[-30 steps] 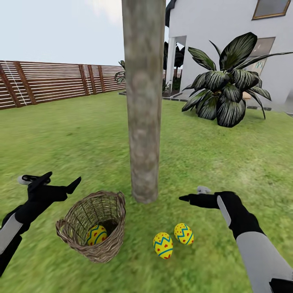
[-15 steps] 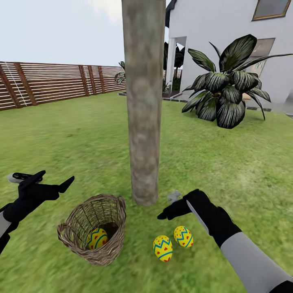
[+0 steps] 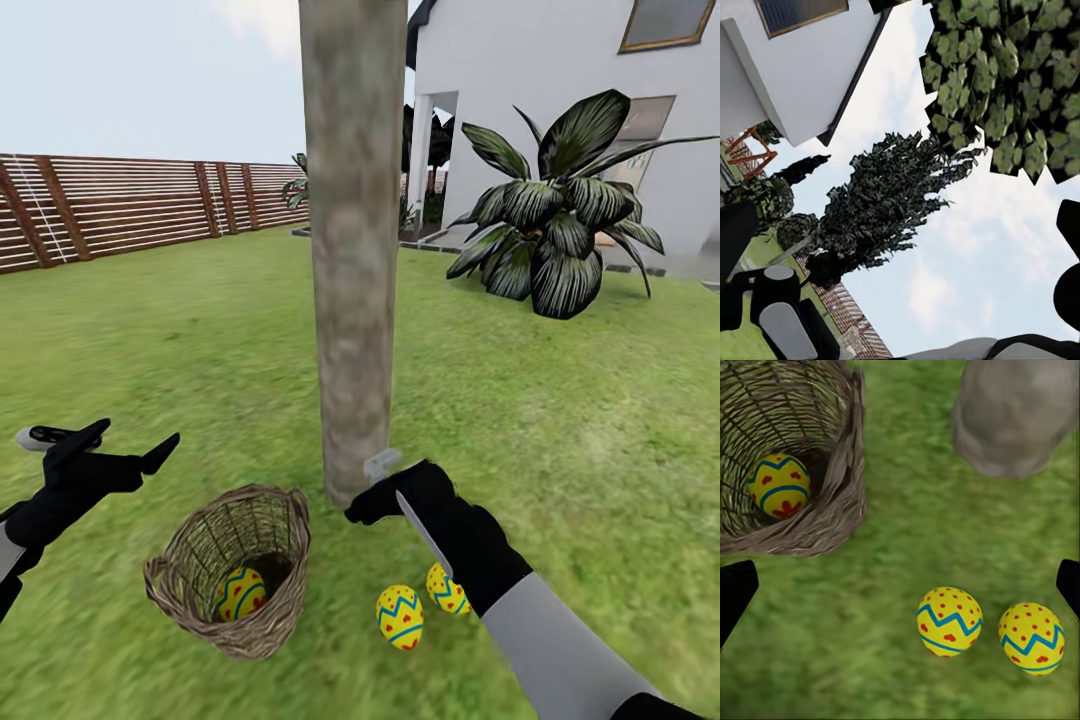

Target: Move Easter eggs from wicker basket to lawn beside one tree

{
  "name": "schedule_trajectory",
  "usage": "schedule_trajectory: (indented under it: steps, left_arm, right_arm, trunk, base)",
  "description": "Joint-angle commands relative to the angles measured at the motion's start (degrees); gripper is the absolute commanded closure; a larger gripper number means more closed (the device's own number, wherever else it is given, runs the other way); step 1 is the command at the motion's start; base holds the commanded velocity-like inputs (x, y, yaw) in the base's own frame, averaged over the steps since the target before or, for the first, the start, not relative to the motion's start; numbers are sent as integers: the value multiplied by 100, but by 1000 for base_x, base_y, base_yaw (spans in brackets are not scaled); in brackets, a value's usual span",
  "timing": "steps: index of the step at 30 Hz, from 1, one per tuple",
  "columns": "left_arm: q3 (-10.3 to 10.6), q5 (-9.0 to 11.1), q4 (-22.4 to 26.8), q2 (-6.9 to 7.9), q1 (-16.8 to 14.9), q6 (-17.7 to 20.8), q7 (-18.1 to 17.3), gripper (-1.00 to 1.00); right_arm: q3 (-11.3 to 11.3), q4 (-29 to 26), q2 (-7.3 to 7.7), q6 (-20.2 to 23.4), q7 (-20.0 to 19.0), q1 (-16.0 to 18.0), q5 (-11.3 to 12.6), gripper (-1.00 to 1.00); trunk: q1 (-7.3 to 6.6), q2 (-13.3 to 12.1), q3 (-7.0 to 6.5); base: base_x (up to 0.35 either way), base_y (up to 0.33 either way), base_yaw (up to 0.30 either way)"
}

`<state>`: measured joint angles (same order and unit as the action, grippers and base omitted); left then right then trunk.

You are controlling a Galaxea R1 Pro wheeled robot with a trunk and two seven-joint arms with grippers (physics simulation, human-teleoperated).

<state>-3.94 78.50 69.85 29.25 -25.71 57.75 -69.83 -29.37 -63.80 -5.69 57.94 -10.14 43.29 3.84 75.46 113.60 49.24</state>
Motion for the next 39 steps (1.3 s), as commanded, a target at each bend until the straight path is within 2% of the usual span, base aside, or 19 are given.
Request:
schedule_trajectory:
  steps: [1, 5, 10, 13, 18, 21, 30, 39]
  left_arm:
    - [0, 17, -16, 2, -3, 35, -4, -100]
    - [3, 17, -81, -5, -18, 32, -4, -100]
    - [7, 29, -165, -7, -38, 27, -11, -100]
    - [12, 17, -179, -10, -41, 24, -13, -100]
    - [31, -15, -205, -33, -56, 18, 7, -100]
    - [38, -37, -417, -45, -57, 12, 19, -100]
    - [14, -13, -572, -49, -62, -26, 9, -100]
    - [16, -27, -571, -51, -60, -27, 20, -100]
  right_arm:
    - [-73, -6, -77, 24, 118, 4, 28, -100]
    - [-421, -16, -343, 28, 299, 6, 50, -100]
    - [-562, -13, -423, 31, 318, 28, 77, -100]
    - [-601, -17, -431, 22, 318, 30, 62, -100]
    - [-817, -22, -431, -12, 297, 30, 55, -100]
    - [-842, -14, -411, -28, 292, 30, 54, -100]
    - [-854, -17, -395, -52, 277, 6, 55, -100]
    - [-867, -13, -404, -46, 276, 4, 55, -100]
  trunk:
    - [-23, -39, -13]
    - [-111, -200, -85]
    - [-221, -400, -175]
    - [-287, -521, -229]
    - [-397, -721, -318]
    - [-463, -841, -372]
    - [-463, -841, -372]
    - [-463, -841, -350]
  base:
    - [0, 0, 0]
    - [0, 0, 0]
    - [0, 0, 0]
    - [0, 0, 0]
    - [0, 0, 0]
    - [0, 0, 0]
    - [0, 13, 0]
    - [0, 235, 0]
